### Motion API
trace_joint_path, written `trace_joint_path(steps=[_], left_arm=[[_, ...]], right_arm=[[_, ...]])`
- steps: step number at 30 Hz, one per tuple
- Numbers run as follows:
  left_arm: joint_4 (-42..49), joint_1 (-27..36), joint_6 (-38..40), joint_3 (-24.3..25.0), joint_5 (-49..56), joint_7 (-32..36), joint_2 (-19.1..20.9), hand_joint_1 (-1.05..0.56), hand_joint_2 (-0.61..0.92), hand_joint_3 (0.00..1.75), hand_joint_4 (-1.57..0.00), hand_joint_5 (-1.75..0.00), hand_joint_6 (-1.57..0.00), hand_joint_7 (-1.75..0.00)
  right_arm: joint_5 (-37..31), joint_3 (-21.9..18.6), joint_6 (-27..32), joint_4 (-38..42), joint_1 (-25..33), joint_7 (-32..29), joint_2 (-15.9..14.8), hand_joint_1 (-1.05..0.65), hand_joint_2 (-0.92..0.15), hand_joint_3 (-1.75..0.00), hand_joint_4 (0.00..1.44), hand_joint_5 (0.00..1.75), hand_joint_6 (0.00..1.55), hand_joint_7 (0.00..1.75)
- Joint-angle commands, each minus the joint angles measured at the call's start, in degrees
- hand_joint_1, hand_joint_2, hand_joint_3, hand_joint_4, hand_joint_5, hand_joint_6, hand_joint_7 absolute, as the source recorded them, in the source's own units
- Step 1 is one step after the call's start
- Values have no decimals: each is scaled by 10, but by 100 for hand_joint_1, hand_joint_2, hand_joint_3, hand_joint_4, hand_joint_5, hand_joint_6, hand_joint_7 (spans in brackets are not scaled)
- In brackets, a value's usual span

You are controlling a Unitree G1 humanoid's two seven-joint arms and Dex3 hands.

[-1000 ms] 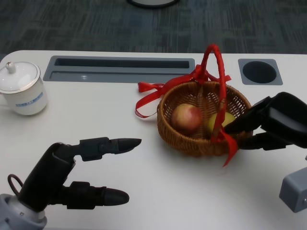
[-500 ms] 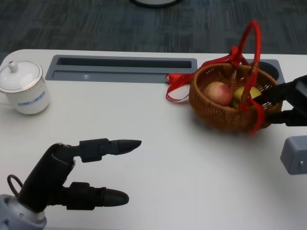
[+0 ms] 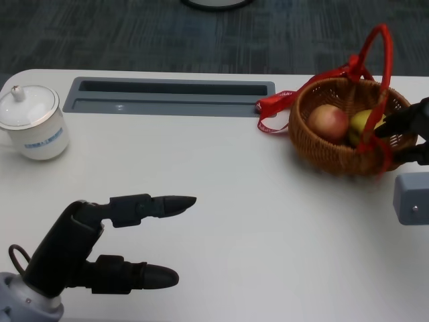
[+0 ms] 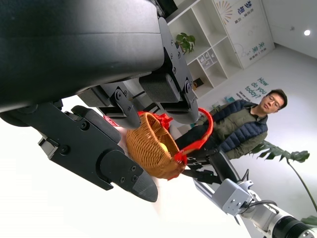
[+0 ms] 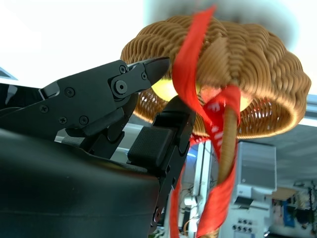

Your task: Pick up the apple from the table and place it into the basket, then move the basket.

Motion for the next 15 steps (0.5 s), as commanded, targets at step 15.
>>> trace_joint_path(steps=[15], left_arm=[[-13, 14, 6, 13, -3, 3, 13, -37, 67, 0, -88, 0, -81, 0]], right_arm=[[8, 9, 11, 10, -4, -7, 7, -22, -84, 0, 104, 0, 97, 0]])
